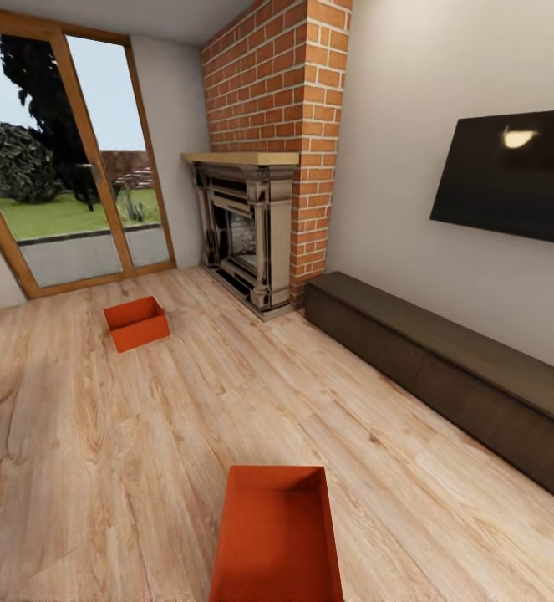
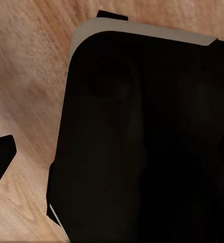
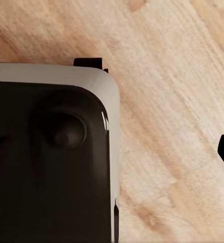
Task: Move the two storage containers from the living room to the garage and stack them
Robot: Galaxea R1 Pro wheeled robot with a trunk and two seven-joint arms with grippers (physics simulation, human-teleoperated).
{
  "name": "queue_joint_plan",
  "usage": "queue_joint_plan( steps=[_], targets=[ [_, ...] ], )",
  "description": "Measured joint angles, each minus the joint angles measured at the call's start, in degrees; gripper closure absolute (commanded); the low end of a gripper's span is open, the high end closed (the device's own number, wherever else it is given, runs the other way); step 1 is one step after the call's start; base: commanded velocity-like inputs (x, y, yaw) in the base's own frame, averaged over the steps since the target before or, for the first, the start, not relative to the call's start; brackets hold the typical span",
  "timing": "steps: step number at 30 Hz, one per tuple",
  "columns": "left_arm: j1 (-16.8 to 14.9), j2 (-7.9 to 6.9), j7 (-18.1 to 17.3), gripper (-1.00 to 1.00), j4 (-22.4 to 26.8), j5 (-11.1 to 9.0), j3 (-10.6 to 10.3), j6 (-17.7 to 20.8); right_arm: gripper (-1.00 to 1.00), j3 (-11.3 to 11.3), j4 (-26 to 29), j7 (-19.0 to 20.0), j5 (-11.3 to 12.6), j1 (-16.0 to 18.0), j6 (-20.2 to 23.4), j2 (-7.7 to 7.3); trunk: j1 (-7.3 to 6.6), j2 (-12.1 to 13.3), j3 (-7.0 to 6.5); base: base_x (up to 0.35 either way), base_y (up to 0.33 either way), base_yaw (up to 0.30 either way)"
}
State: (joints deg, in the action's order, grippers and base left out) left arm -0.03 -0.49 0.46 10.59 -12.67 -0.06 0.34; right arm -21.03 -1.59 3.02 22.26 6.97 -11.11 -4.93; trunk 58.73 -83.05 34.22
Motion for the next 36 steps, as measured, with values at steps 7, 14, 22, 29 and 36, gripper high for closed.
queue_joint_plan(
  steps=[7,14,22,29,36],
  targets=[
    [0.0,0.05,0.0,-1.00,0.0,0.0,0.0,0.0,-1.00,0.0,0.0,0.0,0.0,0.0,0.1,0.00,0.00,0.0,0.64,0.000,0.000,0.000],
    [0.0,0.02,-0.1,-1.00,0.0,0.0,0.0,0.0,-1.00,0.0,0.0,0.0,-0.7,0.0,0.1,0.06,0.00,0.0,1.29,0.000,0.000,0.000],
    [0.0,0.03,0.0,-1.00,0.0,0.0,0.0,0.0,-1.00,0.2,0.0,0.0,-2.4,0.0,0.1,0.08,0.00,0.0,2.03,0.000,0.000,0.000],
    [0.0,0.05,0.0,-1.00,0.0,0.0,0.0,0.0,-1.00,0.3,0.0,0.0,-2.4,0.0,0.0,0.09,0.00,0.0,2.67,0.000,0.000,0.000],
    [0.0,0.05,0.0,-1.00,0.0,0.0,0.0,0.0,-1.00,0.2,0.0,0.0,-2.4,0.0,-0.1,0.09,0.00,0.0,3.31,0.000,0.000,0.000]
  ],
)
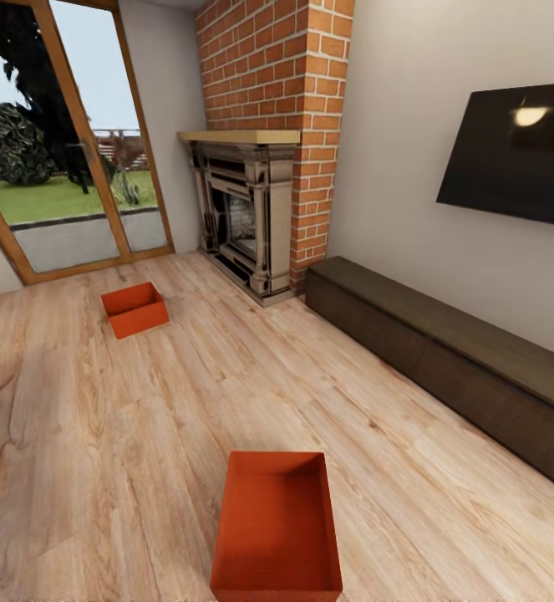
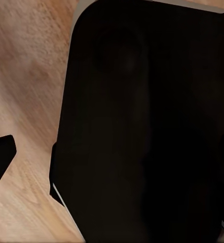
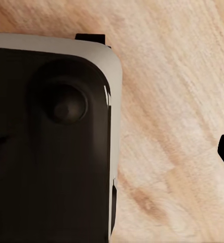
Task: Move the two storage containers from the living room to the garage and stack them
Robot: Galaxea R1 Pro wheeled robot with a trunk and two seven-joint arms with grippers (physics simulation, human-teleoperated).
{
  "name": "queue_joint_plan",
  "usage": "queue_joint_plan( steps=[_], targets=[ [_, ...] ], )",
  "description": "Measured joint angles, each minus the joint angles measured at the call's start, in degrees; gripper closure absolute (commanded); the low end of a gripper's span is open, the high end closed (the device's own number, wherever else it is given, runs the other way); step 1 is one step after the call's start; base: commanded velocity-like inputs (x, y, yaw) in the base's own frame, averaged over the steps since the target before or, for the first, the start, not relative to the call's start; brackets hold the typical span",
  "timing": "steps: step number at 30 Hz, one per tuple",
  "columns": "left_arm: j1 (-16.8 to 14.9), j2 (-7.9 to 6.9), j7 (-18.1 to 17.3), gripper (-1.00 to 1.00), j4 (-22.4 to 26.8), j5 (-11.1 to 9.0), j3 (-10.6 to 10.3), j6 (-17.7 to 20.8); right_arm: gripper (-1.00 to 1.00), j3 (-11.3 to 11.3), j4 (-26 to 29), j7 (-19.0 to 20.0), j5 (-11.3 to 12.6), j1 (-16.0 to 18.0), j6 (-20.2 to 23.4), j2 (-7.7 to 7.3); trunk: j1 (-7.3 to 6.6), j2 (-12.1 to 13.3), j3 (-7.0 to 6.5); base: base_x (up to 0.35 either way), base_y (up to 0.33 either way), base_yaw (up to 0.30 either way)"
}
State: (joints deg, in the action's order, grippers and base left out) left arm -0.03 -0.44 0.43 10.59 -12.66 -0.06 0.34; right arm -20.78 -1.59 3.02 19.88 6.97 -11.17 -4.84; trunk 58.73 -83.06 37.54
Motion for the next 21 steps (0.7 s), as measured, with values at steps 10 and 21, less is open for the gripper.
queue_joint_plan(
  steps=[10,21],
  targets=[
    [0.0,0.00,0.0,-1.00,0.0,0.0,0.0,0.0,-1.00,0.0,0.0,0.0,0.0,0.0,0.0,-0.10,0.00,0.0,0.92,0.000,0.000,0.000],
    [0.0,0.00,0.0,-1.00,0.0,0.0,0.0,0.0,-1.00,0.1,0.0,0.0,0.0,0.0,0.0,-0.20,0.00,0.0,1.93,0.000,0.000,0.000]
  ],
)
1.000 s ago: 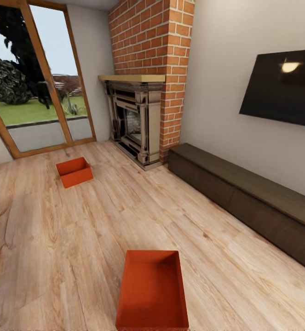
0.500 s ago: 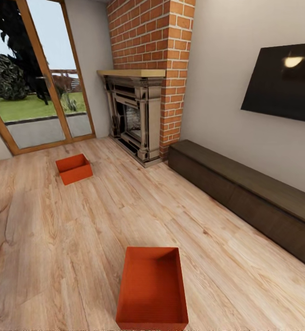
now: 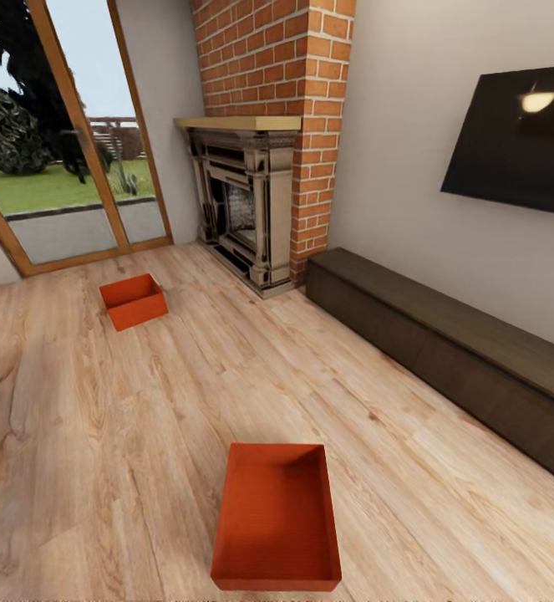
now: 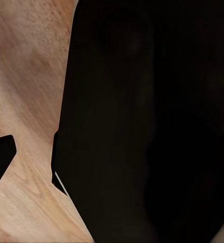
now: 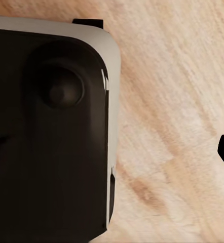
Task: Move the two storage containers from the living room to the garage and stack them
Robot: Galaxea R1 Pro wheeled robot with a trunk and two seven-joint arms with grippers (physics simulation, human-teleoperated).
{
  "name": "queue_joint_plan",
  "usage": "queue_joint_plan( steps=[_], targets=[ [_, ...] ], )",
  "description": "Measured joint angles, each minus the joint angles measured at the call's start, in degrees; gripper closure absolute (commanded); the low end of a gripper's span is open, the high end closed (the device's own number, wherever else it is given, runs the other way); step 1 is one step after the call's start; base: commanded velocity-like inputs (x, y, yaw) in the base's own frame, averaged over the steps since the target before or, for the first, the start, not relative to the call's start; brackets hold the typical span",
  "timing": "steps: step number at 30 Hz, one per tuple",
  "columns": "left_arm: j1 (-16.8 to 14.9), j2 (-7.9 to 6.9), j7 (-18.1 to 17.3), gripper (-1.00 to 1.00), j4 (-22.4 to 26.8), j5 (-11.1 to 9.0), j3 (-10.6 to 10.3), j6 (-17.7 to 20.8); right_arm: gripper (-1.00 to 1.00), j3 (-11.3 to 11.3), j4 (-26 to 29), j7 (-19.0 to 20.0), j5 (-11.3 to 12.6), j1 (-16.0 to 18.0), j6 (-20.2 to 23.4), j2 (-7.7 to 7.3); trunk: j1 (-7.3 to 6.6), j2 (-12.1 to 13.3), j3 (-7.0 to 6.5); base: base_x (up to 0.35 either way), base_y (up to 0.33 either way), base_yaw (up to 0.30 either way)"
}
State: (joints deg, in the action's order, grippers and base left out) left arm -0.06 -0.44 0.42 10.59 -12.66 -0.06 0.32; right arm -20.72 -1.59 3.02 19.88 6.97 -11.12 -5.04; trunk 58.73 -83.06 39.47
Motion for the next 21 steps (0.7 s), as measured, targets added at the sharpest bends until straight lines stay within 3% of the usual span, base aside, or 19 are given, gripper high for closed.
queue_joint_plan(
  steps=[21],
  targets=[
    [0.0,0.00,0.0,-1.00,0.0,0.0,0.0,0.0,-1.00,0.0,0.0,0.0,0.0,0.0,-0.1,0.02,0.00,0.0,1.93,0.000,0.000,0.000]
  ],
)
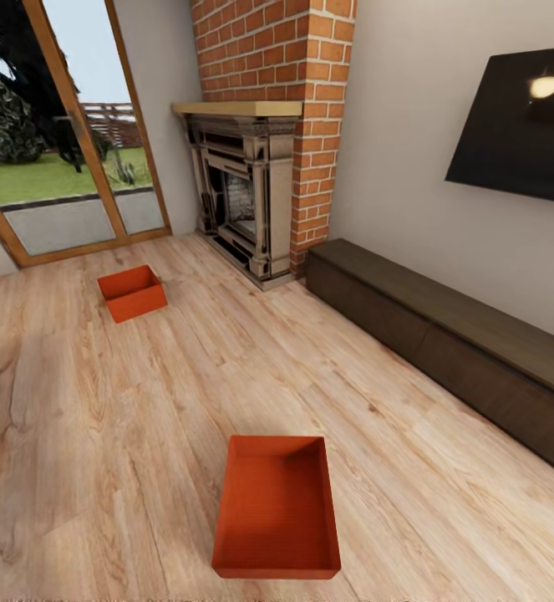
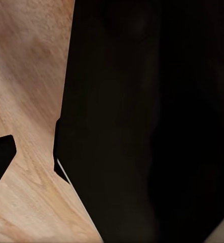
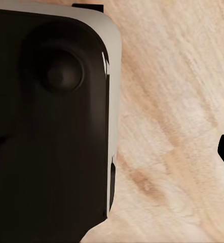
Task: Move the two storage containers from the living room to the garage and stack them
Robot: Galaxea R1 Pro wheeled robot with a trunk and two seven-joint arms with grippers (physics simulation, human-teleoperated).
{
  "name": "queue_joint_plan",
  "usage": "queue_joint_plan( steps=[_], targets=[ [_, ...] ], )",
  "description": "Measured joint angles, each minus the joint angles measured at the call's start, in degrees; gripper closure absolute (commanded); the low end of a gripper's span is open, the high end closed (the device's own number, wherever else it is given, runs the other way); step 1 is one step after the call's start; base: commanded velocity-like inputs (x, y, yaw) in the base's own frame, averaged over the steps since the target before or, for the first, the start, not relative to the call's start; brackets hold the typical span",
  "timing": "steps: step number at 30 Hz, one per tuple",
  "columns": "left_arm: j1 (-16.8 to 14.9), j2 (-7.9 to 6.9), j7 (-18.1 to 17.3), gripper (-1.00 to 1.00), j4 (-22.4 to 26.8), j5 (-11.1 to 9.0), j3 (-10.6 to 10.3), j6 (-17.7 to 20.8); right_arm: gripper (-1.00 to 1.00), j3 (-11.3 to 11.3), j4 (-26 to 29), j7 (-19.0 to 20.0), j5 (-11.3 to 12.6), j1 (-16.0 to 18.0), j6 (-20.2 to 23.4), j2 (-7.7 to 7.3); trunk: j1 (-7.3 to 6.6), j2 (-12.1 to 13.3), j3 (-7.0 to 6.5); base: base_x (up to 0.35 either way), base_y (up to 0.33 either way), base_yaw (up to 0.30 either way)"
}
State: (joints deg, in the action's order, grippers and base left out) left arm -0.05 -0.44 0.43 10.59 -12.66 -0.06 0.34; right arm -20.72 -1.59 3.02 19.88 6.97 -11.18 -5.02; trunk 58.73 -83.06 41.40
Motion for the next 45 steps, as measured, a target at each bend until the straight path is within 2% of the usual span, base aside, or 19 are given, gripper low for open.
queue_joint_plan(
  steps=[45],
  targets=[
    [0.0,0.00,0.0,-1.00,0.0,0.0,0.0,0.0,-1.00,0.0,0.0,0.0,0.0,0.0,-0.1,0.02,0.00,0.0,4.14,0.000,0.000,0.000]
  ],
)
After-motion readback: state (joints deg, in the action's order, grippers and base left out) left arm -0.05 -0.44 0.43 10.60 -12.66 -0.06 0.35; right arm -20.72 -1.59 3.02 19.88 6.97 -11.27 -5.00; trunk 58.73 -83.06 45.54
